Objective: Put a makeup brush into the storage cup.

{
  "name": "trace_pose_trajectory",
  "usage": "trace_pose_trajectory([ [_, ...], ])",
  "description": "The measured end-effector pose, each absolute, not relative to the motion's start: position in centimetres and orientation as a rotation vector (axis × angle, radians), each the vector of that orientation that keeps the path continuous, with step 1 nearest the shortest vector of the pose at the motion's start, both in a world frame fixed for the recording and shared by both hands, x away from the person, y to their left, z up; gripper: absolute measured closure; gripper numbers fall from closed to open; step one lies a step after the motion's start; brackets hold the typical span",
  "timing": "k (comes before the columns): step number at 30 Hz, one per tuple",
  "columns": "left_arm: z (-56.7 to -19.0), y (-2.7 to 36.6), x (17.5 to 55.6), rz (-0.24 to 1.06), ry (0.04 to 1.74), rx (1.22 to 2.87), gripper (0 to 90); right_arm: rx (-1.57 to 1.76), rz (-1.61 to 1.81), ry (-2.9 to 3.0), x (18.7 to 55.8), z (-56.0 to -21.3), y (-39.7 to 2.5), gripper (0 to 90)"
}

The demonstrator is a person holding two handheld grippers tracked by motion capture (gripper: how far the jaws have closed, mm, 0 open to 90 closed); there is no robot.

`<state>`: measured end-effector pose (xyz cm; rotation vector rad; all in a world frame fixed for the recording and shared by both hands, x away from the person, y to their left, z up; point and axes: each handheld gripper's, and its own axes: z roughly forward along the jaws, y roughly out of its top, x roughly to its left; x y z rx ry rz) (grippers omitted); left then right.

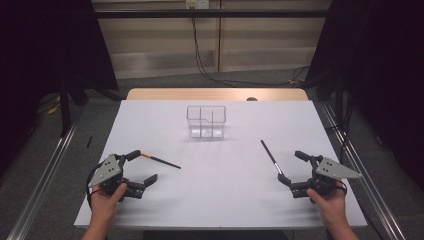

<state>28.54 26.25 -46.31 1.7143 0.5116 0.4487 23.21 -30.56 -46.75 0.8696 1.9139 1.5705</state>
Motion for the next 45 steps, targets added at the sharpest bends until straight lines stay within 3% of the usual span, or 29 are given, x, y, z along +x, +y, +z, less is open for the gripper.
trace_pose_trajectory([
  [22, -46.0, 25.7, 29.1, 0.478, 0.581, 1.763, 0.0, 0.872, 1.572, 1.913, 23.2, -46.8, -30.6, 0.0],
  [45, -45.9, 24.4, 32.5, 0.467, 0.647, 1.758, 0.0, 0.858, 1.571, 1.928, 23.3, -46.9, -30.4, 0.0],
])
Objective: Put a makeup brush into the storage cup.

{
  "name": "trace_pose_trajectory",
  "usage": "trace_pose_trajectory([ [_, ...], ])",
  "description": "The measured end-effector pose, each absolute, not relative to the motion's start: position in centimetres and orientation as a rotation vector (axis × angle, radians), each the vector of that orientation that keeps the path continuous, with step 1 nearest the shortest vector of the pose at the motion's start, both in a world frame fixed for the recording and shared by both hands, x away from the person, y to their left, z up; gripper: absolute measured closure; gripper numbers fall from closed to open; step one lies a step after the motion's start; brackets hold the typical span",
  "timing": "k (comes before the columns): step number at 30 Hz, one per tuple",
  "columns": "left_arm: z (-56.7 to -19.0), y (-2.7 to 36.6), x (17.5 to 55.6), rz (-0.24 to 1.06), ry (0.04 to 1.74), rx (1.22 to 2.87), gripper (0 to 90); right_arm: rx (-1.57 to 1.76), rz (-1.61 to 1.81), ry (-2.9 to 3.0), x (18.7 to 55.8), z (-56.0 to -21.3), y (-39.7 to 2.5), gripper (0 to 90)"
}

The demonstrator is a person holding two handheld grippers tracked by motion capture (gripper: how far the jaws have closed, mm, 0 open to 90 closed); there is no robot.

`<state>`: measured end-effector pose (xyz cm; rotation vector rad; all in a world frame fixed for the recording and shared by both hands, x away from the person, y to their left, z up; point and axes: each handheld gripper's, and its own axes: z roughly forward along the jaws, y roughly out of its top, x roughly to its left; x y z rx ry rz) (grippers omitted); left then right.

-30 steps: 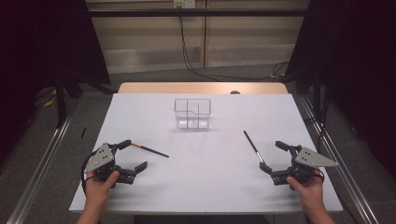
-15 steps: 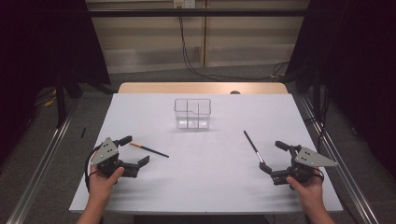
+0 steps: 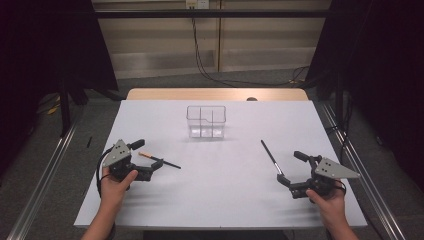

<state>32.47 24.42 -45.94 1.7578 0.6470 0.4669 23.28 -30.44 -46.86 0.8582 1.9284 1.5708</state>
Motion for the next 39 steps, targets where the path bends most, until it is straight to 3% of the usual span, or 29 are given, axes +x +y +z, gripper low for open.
trace_pose_trajectory([
  [39, -46.3, 23.8, 36.9, 0.443, 0.722, 1.826, 0.0, 0.849, 1.575, 1.938, 23.2, -46.8, -30.5, 0.0],
])
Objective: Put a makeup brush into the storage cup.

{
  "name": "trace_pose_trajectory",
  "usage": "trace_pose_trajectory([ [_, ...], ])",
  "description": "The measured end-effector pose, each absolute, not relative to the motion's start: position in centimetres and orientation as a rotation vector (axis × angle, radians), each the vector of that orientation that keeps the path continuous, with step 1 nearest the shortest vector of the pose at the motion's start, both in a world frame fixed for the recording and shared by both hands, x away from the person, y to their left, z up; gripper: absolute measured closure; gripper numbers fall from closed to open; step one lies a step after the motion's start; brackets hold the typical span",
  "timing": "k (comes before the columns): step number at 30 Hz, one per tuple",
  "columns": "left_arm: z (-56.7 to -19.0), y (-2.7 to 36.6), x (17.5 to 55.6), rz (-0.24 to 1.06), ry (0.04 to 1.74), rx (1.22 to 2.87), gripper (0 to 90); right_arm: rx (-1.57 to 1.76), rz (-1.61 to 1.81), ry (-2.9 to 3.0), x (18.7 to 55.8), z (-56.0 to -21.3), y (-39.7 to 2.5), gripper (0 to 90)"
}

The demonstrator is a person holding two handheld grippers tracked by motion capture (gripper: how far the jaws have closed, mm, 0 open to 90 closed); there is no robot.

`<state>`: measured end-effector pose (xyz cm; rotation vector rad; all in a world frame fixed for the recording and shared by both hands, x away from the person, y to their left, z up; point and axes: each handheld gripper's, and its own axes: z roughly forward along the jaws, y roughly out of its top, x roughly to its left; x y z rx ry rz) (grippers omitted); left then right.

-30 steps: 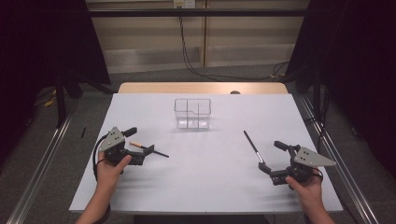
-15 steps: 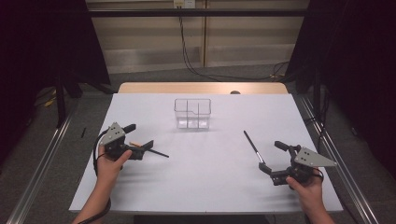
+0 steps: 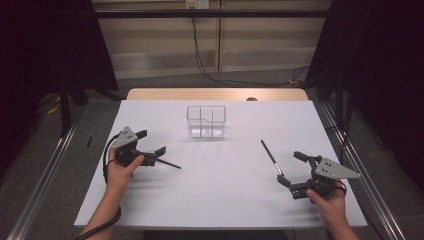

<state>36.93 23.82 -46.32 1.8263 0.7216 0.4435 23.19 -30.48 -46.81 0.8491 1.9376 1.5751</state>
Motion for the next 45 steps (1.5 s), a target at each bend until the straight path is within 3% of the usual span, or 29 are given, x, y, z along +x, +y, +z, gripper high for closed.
trace_pose_trajectory([
  [45, -44.5, 22.7, 41.5, 0.181, 0.727, 2.621, 0.0, 0.845, 1.583, 1.943, 23.3, -46.8, -30.5, 0.0],
])
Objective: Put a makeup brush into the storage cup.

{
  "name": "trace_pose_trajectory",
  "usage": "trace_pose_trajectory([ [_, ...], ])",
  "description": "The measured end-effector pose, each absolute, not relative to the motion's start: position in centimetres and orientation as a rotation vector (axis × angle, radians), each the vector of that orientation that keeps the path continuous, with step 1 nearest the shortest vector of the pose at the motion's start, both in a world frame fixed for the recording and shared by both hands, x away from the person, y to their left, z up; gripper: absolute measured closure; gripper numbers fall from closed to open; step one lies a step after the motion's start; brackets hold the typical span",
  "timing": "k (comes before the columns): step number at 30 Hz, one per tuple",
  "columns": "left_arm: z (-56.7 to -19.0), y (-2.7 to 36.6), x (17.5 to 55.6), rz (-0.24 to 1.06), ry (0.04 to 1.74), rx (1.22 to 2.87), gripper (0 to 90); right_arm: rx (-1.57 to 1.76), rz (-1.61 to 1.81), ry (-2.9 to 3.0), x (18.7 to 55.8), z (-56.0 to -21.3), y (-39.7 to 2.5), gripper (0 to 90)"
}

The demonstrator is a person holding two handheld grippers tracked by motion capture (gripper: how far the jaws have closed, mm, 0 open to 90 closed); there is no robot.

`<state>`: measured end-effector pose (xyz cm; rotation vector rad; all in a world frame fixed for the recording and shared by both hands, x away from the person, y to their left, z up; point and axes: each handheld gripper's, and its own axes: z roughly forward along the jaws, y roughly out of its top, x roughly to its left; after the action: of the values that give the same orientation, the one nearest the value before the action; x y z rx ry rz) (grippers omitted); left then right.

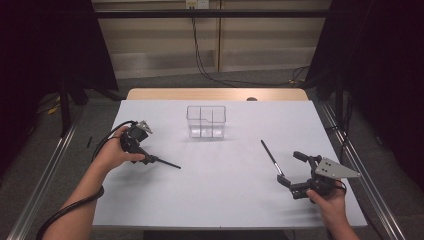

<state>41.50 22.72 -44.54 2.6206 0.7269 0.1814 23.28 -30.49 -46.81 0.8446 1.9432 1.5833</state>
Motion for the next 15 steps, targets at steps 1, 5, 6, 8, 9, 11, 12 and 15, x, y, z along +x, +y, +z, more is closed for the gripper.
trace_pose_trajectory([
  [1, -44.62, 22.66, 41.53, 0.179, 0.714, 2.642, 0.0, 0.846, 1.583, 1.942, 23.28, -46.81, -30.48, 0.0],
  [5, -44.89, 22.51, 41.59, 0.167, 0.705, 2.659, 1.6, 0.846, 1.584, 1.942, 23.29, -46.82, -30.51, 0.0],
  [6, -44.88, 22.51, 41.62, 0.158, 0.699, 2.665, 2.4, 0.846, 1.586, 1.941, 23.29, -46.82, -30.52, 0.0],
  [8, -44.85, 22.45, 41.6, 0.156, 0.678, 2.683, 4.9, 0.848, 1.586, 1.942, 23.29, -46.83, -30.52, 0.0],
  [9, -44.84, 22.4, 41.56, 0.153, 0.672, 2.687, 7.7, 0.847, 1.586, 1.942, 23.29, -46.84, -30.52, 0.0],
  [11, -44.77, 22.31, 41.53, 0.145, 0.66, 2.699, 8.3, 0.847, 1.587, 1.943, 23.29, -46.83, -30.53, 0.0],
  [12, -44.73, 22.28, 41.51, 0.154, 0.648, 2.698, 9.2, 0.848, 1.588, 1.942, 23.3, -46.83, -30.54, 0.0],
  [15, -44.57, 22.17, 41.5, 0.15, 0.633, 2.702, 12.9, 0.844, 1.59, 1.944, 23.3, -46.81, -30.53, 0.0],
])
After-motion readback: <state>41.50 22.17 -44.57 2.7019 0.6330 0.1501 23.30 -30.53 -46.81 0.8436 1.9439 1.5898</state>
